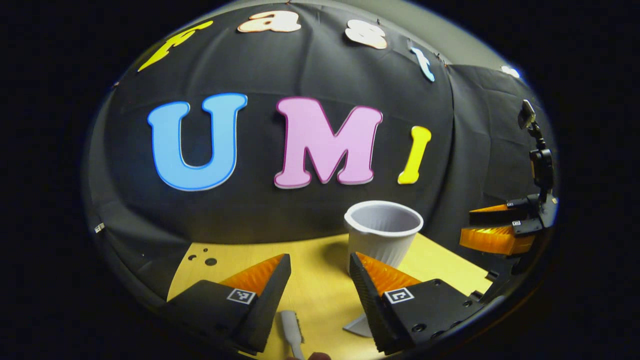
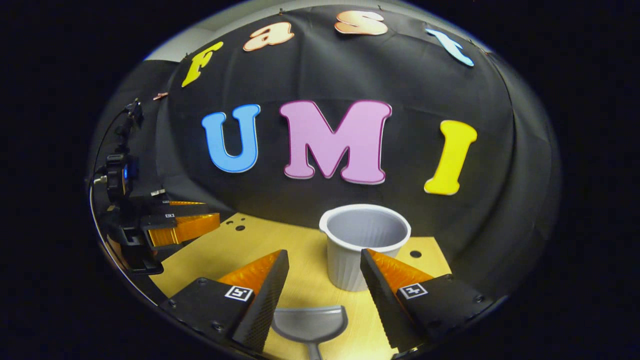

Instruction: Pick up the small broom and dustpan from the desktop, sweep the trash into the dustpan with the broom, and then empty the trash into the garbage bin.

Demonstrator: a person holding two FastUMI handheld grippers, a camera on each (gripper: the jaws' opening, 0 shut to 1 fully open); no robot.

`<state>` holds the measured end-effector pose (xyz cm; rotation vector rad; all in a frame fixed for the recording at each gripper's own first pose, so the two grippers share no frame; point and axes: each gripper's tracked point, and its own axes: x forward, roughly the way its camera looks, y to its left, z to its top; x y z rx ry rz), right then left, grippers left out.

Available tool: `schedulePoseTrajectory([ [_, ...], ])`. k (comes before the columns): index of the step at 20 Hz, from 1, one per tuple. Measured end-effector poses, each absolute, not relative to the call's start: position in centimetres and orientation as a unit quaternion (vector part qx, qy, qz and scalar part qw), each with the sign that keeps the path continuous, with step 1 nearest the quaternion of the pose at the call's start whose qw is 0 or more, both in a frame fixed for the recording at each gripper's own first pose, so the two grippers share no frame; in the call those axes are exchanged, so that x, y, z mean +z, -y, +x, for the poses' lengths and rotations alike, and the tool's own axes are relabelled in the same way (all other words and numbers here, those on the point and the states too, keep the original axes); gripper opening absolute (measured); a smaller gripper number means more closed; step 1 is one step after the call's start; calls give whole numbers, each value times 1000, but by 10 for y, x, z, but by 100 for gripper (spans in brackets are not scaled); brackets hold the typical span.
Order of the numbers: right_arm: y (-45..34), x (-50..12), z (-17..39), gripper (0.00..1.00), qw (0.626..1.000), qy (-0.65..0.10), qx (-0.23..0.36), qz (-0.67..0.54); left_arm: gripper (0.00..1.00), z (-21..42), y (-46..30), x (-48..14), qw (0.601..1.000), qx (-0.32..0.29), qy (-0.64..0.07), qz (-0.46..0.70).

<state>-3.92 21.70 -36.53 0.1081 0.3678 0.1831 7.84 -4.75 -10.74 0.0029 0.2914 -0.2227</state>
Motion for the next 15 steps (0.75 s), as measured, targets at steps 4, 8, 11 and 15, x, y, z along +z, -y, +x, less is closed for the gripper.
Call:
schedulePoseTrajectory([
  [4, -216, -329, -29, 90, 986, -139, 85, 41, 78, 86, 50, -68, 989, -117, -94, 7],
  [8, -212, -330, -30, 94, 989, -126, 77, 26, 78, 83, 49, -61, 990, -114, -76, 8],
  [11, -218, -323, -27, 94, 989, -121, 77, 30, 78, 82, 50, -65, 989, -116, -87, 0],
  [15, -225, -317, -32, 95, 990, -117, 75, 32, 78, 77, 46, -68, 988, -119, -98, -1],
])
